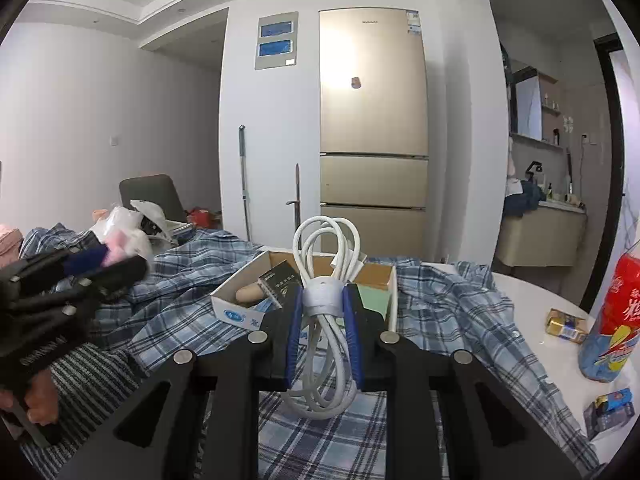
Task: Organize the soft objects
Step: 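Lift the plush and cable and carry them over the white box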
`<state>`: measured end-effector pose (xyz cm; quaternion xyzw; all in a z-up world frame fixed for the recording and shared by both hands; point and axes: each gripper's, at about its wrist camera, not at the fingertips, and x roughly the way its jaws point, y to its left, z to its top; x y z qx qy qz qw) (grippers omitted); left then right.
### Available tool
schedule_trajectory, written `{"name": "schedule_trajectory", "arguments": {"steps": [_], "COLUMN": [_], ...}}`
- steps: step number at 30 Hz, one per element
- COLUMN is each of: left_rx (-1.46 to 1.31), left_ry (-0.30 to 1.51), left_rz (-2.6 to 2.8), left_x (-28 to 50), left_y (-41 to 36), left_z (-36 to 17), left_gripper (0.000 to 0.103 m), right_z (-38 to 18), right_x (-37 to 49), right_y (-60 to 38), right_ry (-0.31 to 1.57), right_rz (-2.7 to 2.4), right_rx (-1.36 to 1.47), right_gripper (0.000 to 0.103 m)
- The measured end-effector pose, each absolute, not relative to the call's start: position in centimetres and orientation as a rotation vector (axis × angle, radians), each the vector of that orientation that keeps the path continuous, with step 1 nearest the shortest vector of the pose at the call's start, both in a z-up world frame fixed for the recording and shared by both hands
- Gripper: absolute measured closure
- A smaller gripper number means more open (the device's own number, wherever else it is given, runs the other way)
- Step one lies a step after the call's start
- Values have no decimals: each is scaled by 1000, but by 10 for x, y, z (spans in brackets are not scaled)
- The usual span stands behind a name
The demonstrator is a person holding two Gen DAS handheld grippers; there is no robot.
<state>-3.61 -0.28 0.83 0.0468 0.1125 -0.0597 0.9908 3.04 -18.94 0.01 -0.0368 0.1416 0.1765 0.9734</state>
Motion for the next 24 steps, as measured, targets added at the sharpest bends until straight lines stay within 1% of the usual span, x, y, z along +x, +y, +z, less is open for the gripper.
{"name": "schedule_trajectory", "arguments": {"steps": [3, 9, 13, 17, 24], "left_rx": [55, 105, 115, 109, 39], "left_ry": [176, 147, 120, 16, -87], "left_rz": [-125, -96, -116, -120, -119], "left_x": [-52, -57, -45, -28, 19], "left_y": [3, -9, -24, -38, -40], "left_z": [27, 57, 75, 96, 131], "left_gripper": [67, 67, 67, 67, 67], "right_z": [11, 36, 66, 95, 128], "right_x": [19, 4, 18, 46, 96], "right_y": [-190, -193, -194, -188, -187], "right_ry": [280, 235, 194, 123, 88], "right_rz": [291, 291, 294, 260, 238], "right_rx": [-89, -105, -93, -102, -50], "right_gripper": [83, 83, 83, 83, 83]}}
